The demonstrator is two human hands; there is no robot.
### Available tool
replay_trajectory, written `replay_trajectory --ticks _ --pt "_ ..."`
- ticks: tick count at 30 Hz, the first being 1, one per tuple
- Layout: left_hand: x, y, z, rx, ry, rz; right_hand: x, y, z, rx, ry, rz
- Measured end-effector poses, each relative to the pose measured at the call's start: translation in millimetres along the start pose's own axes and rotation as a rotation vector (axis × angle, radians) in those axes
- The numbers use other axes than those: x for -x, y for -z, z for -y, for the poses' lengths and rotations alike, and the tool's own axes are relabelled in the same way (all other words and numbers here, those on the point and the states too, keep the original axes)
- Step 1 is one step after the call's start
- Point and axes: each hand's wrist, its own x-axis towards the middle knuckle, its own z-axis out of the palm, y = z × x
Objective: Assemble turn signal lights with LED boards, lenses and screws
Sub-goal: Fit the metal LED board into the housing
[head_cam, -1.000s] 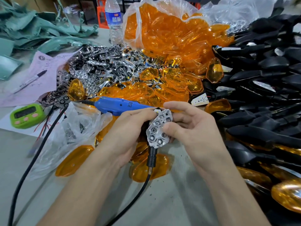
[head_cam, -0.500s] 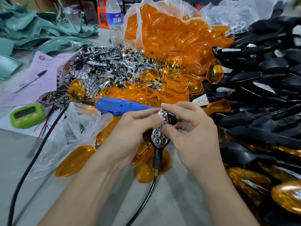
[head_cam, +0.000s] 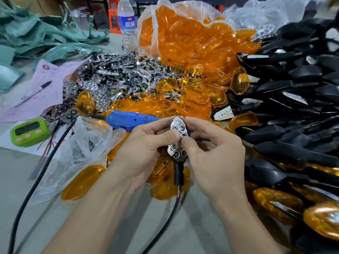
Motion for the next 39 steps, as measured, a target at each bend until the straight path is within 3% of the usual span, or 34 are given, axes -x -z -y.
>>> replay_trajectory --ticks 7,13,18,29,35,39 --pt "-4.4 0.1 -0.9 0.104 -0.029 -0.096 10.6 -8.9 5.1 0.102 -0.023 0.04" --pt "-2.6 2.5 -3.4 0.093 0.005 0.017 5.0 -1.9 6.1 -0.03 -0.041 0.033" --pt "-2.8 2.2 -2.7 0.069 -0.017 0.013 3.2 -0.3 3.1 -0.132 -0.095 0.028" --pt "-3.1 3.2 0.2 0.053 -0.077 0.031 4.6 1.7 4.8 -0.091 -0.043 0.071" --pt "-4.1 4.1 0.2 0.055 -0.08 0.053 1.4 1.3 5.6 -0.235 -0.082 0.062" --pt "-4.8 5.8 -1.4 0.095 -0.055 0.08 -5.1 10.3 4.8 -0.504 -0.211 0.009"
